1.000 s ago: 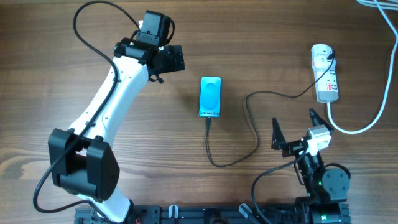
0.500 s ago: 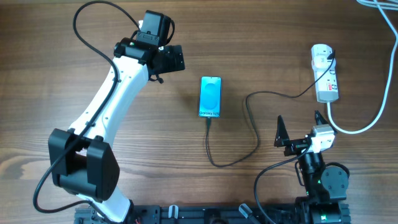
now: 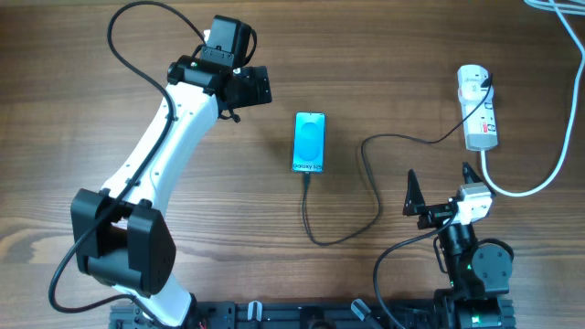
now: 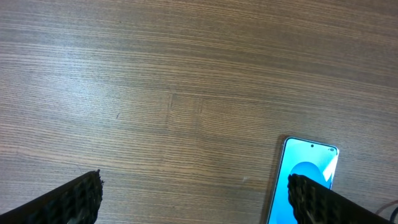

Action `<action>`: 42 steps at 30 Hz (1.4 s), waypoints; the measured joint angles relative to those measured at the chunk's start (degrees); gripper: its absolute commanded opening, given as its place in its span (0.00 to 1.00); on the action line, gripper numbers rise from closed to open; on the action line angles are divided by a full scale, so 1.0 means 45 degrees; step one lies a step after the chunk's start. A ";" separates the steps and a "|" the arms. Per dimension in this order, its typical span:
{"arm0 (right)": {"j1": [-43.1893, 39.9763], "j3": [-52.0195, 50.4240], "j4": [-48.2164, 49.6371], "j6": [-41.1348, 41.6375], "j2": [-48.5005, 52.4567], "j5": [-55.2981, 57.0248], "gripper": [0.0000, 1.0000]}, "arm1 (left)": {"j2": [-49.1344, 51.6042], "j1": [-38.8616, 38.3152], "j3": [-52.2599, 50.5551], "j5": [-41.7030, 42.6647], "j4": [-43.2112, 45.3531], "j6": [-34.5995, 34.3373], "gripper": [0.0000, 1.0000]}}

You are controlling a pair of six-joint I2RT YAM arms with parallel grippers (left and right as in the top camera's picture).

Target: Plug charger to phone and switch on socket

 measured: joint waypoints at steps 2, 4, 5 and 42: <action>0.0000 0.0000 0.0000 -0.0005 0.0000 0.0000 1.00 | 0.0000 0.0000 0.0005 0.0000 0.0000 0.0000 1.00; 0.0000 0.0000 0.0000 -0.0005 0.0000 0.0000 1.00 | 0.0000 0.0000 0.0000 0.0000 0.0000 0.0000 1.00; 0.0000 0.0000 0.0000 0.0000 0.0000 0.0000 1.00 | 0.0000 0.0000 0.0000 0.0000 0.0000 0.0000 1.00; 0.0000 0.0000 0.0000 0.0000 -0.0024 0.0000 1.00 | -1.5504 0.0874 -1.1502 0.1598 0.1088 0.0340 1.00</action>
